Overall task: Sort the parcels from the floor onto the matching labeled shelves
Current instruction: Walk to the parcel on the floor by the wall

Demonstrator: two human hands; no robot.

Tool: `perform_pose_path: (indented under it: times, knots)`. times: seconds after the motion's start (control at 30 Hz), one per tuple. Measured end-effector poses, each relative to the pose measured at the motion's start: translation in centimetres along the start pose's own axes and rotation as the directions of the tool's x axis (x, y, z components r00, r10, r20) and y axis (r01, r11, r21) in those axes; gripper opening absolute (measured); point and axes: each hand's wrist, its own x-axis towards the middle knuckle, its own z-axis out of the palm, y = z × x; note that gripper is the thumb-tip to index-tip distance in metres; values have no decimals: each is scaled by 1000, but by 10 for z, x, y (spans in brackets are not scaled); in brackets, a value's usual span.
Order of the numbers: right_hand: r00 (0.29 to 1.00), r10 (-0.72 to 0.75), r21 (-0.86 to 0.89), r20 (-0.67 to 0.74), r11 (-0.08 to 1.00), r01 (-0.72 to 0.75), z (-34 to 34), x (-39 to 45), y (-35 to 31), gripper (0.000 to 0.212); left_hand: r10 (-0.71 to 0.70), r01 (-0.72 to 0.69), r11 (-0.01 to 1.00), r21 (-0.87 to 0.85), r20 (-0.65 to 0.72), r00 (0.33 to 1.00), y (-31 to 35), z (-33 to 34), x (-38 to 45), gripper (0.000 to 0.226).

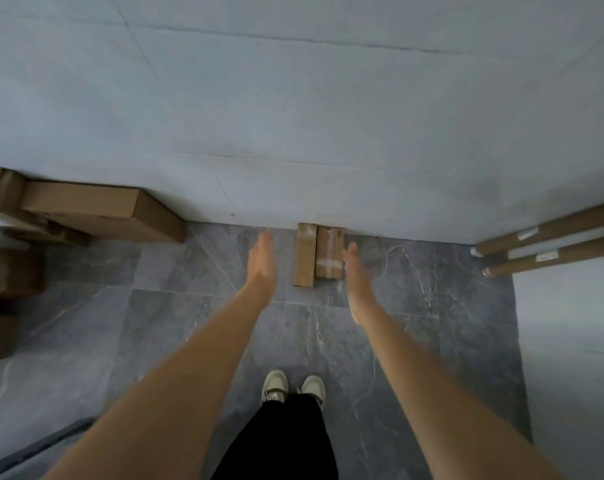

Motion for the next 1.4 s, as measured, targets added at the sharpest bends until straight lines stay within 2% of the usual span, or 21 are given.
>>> perform_pose_path:
  times: [0.17, 0.3, 0.5, 0.67, 0.77, 0.83, 0.97, 1.1, 1.4]
  knots:
    - [998, 68, 6, 16, 998, -68, 17, 90, 67, 60, -55, 56, 996, 63, -21, 998, -72, 12, 100, 58]
    - [994, 94, 51, -53, 994, -92, 35, 166, 119, 56, -122, 124, 991, 45, -47, 991, -129, 23, 182, 58]
    - [991, 55, 95, -125, 995, -43, 66, 297, 202, 53, -103, 105, 992, 69, -43, 994, -218, 55, 323, 54]
    - [987, -35, 96, -157, 994, 50, 87, 400, 261, 54, -46, 47, 997, 58, -16, 999, -276, 83, 429, 55]
    - [969, -100, 180, -224, 973, 142, 93, 449, 285, 53, 82, -91, 982, 166, 61, 995, -296, 90, 483, 54]
    - [963, -152, 203, -223, 959, 198, 94, 470, 293, 51, 130, -143, 977, 159, 89, 987, -305, 92, 511, 52]
    - [955, -207, 169, -214, 955, 245, 105, 481, 299, 46, 179, -194, 980, 54, 204, 963, -320, 101, 537, 60]
    - [922, -284, 105, -262, 942, 320, 115, 474, 306, 43, 187, -178, 982, -62, 247, 951, -330, 104, 544, 62]
    - [900, -343, -33, -269, 937, 347, 121, 469, 305, 44, 183, -182, 983, -29, 237, 954, -327, 99, 537, 66]
